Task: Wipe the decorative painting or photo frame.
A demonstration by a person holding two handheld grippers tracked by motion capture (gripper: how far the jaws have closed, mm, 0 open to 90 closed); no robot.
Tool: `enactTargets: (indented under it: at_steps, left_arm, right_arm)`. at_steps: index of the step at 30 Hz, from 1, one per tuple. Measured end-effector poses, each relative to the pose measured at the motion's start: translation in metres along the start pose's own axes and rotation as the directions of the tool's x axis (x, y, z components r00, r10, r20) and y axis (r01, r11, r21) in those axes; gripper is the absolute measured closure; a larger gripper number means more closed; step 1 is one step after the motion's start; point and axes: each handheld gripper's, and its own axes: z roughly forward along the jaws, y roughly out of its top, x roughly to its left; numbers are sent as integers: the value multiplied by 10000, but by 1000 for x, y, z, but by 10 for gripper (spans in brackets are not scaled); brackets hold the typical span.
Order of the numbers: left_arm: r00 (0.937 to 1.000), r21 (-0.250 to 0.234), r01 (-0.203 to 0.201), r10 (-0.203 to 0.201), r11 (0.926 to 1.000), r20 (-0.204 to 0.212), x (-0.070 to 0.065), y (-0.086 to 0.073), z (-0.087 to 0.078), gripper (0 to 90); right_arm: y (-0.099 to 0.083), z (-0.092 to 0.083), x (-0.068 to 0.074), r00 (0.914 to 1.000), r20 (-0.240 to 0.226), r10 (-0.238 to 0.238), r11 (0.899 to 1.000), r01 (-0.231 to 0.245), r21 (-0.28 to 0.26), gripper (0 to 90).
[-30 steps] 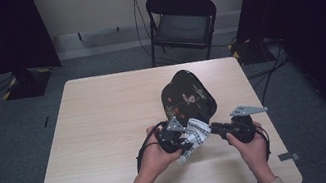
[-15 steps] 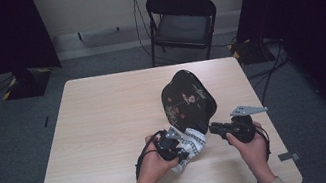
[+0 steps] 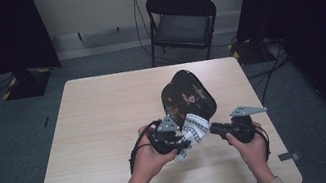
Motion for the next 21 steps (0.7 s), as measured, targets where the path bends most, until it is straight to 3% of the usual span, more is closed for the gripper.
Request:
enactTargets:
  at_steps: [7, 11, 14, 21]
  left_arm:
    - [9983, -712, -571, 560, 9958, -180, -4, 42, -20, 752]
    - [9974, -788, -691, 673, 9945, -252, -3, 56, -18, 752]
    - [9976, -545, -660, 646, 9963, -258, -1, 54, -9, 752]
    - [9994, -68, -336, 335, 9994, -126, 3, 31, 10, 752]
  right_arm:
    - [0, 0, 0, 10000, 25, -21, 10000, 21, -8, 773]
    - [0, 0, 0, 10000, 27, -56, 10000, 56, 3, 772]
    - [1, 0, 0, 10000, 14, -64, 10000, 64, 0, 773]
    - [1, -1, 0, 10000, -11, -59, 10000, 58, -66, 773]
